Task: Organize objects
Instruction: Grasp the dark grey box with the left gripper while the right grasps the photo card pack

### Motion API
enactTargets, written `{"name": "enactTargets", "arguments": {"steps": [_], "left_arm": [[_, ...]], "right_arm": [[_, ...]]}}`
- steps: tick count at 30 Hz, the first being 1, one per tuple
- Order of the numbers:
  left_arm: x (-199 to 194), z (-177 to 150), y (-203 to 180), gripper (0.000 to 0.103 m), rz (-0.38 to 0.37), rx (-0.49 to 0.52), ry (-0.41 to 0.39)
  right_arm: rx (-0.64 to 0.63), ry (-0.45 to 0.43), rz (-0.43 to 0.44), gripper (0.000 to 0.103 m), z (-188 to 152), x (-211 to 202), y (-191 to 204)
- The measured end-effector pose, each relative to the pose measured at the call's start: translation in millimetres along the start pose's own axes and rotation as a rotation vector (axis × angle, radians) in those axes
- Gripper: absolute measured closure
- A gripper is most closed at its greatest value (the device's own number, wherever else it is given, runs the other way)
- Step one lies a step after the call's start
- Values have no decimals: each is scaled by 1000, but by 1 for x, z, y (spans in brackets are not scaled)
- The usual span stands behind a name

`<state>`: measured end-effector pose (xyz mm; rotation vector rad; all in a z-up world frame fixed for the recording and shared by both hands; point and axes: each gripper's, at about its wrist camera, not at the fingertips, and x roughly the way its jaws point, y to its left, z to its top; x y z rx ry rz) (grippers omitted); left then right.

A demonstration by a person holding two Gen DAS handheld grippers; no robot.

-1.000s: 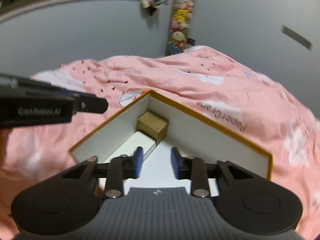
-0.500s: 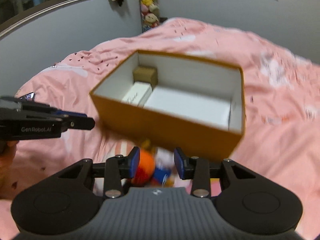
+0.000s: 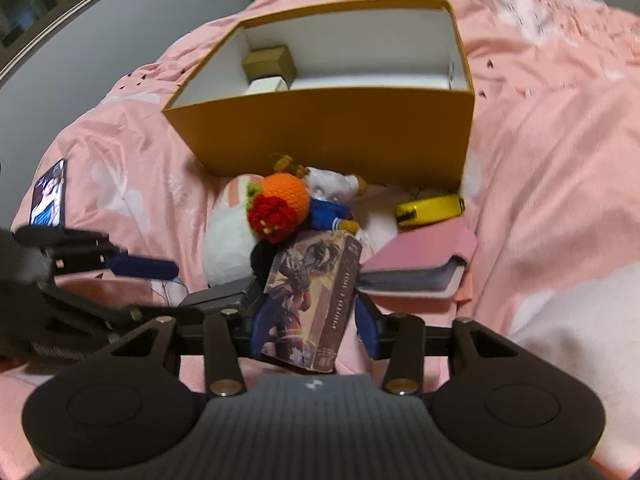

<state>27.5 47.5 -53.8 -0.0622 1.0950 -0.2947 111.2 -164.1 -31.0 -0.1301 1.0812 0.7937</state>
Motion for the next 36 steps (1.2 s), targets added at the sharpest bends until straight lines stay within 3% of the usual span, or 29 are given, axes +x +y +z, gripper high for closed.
{"name": "enactTargets", "arguments": {"steps": [11,20,26,28,36], "left_arm": [[34,-1,19,29,-131,-69,95],[38,-2,20,34,-168,-104,95],[24,-7,11,50,-152,-96,57],[18,-8,9,55,-163,-102,37],[-17,-13,18,61,-196,-192,-67]], "right_arm": [[131,87,90,51,8,33,-19],[200,102,156,50,14,50,-28],[171,75,119,65,12,36,-25],[158,70,123,78,11,29,-23],[122,1,90,79,12,-1,-18]]}}
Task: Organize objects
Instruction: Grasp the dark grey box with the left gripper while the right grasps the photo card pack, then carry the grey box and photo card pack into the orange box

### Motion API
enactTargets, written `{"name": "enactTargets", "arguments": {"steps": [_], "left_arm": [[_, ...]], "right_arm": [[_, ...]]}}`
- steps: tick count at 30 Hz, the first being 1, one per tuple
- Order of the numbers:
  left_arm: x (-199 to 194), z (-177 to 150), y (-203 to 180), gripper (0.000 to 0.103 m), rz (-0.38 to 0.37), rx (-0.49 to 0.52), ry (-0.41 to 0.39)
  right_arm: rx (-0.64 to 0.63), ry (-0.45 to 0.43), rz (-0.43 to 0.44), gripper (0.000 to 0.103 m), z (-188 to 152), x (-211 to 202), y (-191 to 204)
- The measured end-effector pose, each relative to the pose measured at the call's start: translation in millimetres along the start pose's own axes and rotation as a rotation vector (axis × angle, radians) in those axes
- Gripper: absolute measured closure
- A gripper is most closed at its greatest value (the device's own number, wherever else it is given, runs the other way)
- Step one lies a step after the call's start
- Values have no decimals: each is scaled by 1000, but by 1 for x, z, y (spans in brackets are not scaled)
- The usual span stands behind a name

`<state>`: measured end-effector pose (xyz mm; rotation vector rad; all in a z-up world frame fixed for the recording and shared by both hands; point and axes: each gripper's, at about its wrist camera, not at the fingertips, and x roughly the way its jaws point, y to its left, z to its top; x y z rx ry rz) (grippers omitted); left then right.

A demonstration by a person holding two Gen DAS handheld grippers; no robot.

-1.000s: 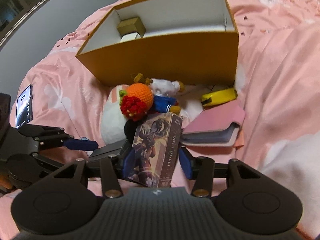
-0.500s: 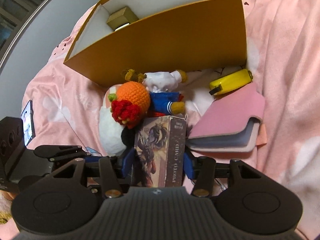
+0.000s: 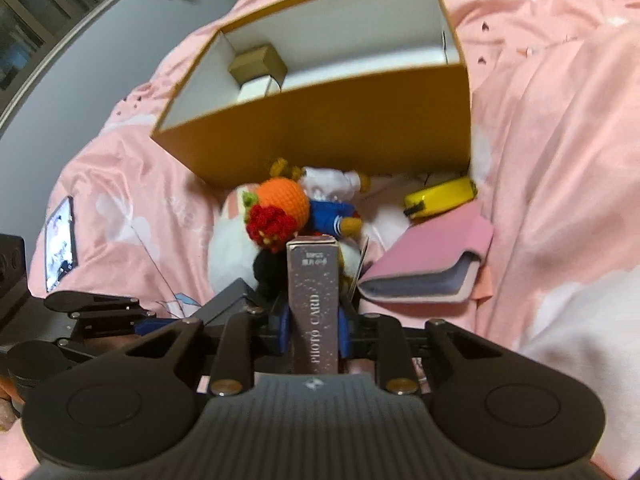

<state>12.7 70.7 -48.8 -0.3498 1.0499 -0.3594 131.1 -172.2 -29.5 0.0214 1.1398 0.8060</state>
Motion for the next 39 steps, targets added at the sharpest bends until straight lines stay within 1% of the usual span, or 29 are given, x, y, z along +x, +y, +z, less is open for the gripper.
{"name": "enactTargets", "arguments": {"steps": [2,5,10,12,16,24,27,30,32,35,37,39], "left_arm": [[-9,2,0,61,-17,-24,-39],[-27,6,3,61,-67,-68,-97],[-56,22,-1,62,-91,-111,-212],[-63,31,-6,65,-86,-116,-259],[-69,52,-12,65,-64,-137,-342],[-71,97,-5,66,-9,-192,-457],[-68,113,-2,66,-14,-212,-497],[-58,129,1,66,-5,-217,-525],[-48,139,7,66,4,-222,-524],[-30,151,19,66,21,-248,-505],[-17,156,28,66,37,-270,-493],[-3,159,38,66,28,-303,-464]], "right_arm": [[1,-21,5,79,3,-10,0],[6,-56,12,79,8,-21,2],[-13,-108,22,79,20,-35,10],[-30,-129,21,79,27,-40,12],[-61,-170,16,79,43,-48,18],[-95,-253,35,79,82,-52,30],[-113,-290,33,79,99,-52,33],[-103,-320,13,79,118,-47,33],[-87,-324,-2,79,131,-41,30],[-66,-319,-37,79,150,-25,26],[-67,-315,-76,79,159,-12,23],[-59,-290,-111,79,167,4,19]]}}
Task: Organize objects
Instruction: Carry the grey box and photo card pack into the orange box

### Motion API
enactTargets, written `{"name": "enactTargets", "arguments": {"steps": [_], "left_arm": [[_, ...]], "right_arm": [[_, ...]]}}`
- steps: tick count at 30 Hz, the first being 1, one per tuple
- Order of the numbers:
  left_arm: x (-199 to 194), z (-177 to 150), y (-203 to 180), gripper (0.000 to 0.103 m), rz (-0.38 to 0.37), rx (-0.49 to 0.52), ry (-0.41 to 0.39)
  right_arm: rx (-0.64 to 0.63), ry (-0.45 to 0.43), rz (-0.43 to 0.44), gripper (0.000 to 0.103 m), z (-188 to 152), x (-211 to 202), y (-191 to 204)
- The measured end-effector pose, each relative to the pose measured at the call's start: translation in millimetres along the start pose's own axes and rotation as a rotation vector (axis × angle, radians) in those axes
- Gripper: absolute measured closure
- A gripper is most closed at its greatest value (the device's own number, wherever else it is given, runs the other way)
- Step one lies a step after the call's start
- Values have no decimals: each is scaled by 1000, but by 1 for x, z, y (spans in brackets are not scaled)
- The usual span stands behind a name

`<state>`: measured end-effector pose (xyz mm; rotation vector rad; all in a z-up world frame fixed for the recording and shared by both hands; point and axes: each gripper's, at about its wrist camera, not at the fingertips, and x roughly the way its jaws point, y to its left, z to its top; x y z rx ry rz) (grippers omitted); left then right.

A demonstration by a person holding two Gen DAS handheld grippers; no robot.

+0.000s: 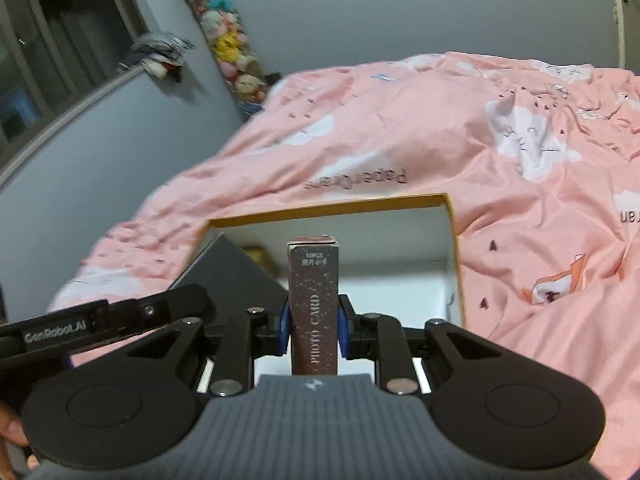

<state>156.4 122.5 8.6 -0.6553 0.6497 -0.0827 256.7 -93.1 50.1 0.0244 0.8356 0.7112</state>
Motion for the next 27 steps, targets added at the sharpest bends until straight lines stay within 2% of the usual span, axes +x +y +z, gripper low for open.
{"name": "enactTargets", "arguments": {"steps": [5,12,21,23,27], "left_arm": [[32,-4,22,66,-7,-91,94],[54,-12,42,66,28,-186,184],[63,-14,46,65,132,-160,254],[61,-13,48,65,129,-162,262],[58,-12,49,57,201,-127,285]], "right_arm": [[6,74,-30,79,-3,36,-7],[19,140,-58,79,-11,63,-15],[21,177,-58,79,-16,76,-16],[21,181,-52,79,-17,77,-16],[19,183,-47,79,-19,75,-14]]}}
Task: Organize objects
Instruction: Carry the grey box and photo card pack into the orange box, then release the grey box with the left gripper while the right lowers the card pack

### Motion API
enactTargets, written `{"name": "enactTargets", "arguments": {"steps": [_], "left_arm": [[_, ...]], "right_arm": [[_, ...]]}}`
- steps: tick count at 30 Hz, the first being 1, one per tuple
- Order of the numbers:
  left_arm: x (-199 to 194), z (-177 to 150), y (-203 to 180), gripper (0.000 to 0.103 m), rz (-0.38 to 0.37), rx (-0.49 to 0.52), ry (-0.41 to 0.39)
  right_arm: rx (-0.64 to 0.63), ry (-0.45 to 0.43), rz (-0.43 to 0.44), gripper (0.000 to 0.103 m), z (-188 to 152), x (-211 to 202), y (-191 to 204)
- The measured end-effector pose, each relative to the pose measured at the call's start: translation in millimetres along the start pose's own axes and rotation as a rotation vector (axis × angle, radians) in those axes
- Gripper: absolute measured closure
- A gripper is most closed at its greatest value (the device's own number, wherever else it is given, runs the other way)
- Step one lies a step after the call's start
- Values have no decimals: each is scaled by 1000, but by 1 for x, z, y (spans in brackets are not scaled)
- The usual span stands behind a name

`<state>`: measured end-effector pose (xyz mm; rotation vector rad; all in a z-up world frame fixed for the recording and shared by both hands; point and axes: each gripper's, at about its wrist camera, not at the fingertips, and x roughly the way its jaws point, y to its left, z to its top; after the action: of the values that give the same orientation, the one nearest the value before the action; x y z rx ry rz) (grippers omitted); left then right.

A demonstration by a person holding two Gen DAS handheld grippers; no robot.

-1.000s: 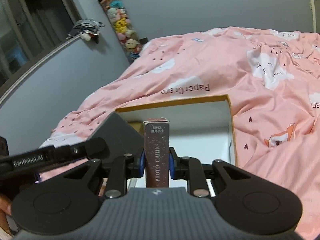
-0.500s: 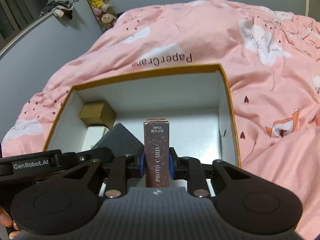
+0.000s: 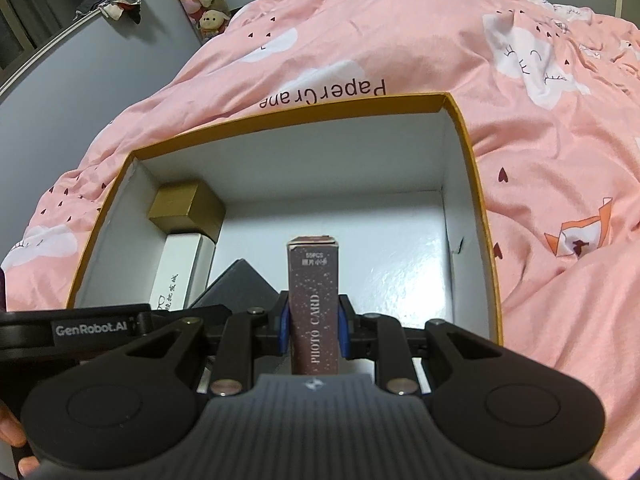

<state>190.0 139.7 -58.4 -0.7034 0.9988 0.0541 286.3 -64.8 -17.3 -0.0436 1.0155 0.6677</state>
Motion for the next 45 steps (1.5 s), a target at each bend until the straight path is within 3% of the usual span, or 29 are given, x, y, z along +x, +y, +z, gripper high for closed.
{"name": "enactTargets", "arguments": {"steps": [8,12,18,23,27,32,39,42,45], "left_arm": [[-20,2,3,55,92,106,-9],[-30,12,0,56,63,145,-16],[-53,19,-1,59,39,191,-91],[-56,20,-5,59,-11,183,-159],[-51,23,3,59,-88,122,-157],[-49,23,2,60,-65,144,-181],[-40,21,-4,63,-45,204,-167],[-33,17,-10,63,-31,234,-160],[-23,13,-19,63,0,280,-141]], "right_arm": [[-5,3,7,79,-3,-3,3],[-14,17,3,79,-3,-1,7],[-63,76,-21,79,-1,9,16],[-60,100,-6,79,1,22,22],[-93,81,19,79,4,29,33],[-141,112,47,79,7,39,45],[-95,234,99,79,11,45,28],[-106,276,80,79,11,50,22],[-47,330,156,79,14,55,12]]}}
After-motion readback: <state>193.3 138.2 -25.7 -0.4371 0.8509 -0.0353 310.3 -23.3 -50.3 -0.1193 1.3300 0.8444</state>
